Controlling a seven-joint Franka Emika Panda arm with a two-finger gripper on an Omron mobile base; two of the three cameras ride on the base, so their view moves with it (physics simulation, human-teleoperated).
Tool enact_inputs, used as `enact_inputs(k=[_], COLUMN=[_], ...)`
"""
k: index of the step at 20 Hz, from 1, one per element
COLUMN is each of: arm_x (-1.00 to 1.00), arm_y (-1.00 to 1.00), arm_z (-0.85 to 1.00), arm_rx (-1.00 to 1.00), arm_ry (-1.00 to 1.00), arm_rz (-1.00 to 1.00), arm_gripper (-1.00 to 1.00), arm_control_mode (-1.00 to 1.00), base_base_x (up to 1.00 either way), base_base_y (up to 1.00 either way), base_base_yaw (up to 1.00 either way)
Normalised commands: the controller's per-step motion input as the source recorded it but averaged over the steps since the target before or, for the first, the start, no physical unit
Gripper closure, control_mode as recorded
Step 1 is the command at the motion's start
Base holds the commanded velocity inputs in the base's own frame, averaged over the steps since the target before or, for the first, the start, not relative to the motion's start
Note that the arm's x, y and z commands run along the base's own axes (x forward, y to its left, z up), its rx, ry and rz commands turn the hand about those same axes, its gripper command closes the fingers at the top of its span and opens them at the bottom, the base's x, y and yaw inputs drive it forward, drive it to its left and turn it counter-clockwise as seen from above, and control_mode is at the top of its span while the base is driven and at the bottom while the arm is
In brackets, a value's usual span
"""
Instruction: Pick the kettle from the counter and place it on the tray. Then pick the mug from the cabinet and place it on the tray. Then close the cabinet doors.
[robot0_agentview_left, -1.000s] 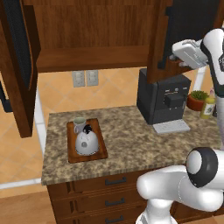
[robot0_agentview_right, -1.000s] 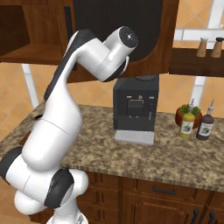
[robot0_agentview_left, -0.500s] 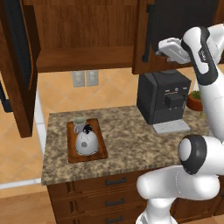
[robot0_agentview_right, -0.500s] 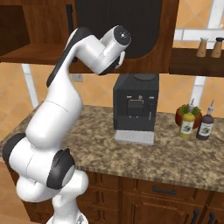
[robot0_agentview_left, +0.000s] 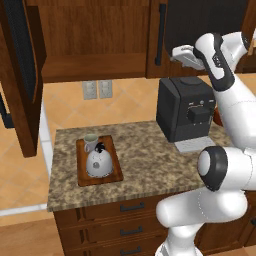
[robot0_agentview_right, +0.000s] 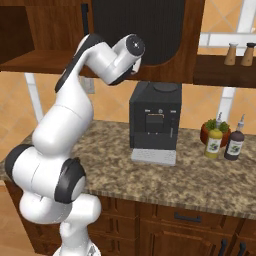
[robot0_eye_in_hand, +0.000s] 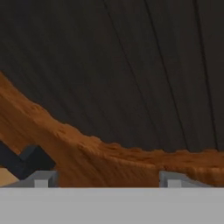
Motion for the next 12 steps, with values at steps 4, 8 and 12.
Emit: enact_inputs(k=[4, 8, 12], arm_x=[0.67, 0.62, -0.03], arm_y=[0.36, 0.32, 0.17], arm_z=[-0.10, -0.16, -0.30], arm_rx=[-0.05, -0.05, -0.07], arm_ry=[-0.16, -0.13, -0.02], arm_rz=[0.00, 0.00, 0.00], arm_gripper=[-1.00, -1.00, -1.00], arm_control_mode=[-1.00, -1.00, -1.00], base_base_x=[0.00, 0.00, 0.00], base_base_y=[0.00, 0.00, 0.00], base_base_yaw=[0.00, 0.00, 0.00])
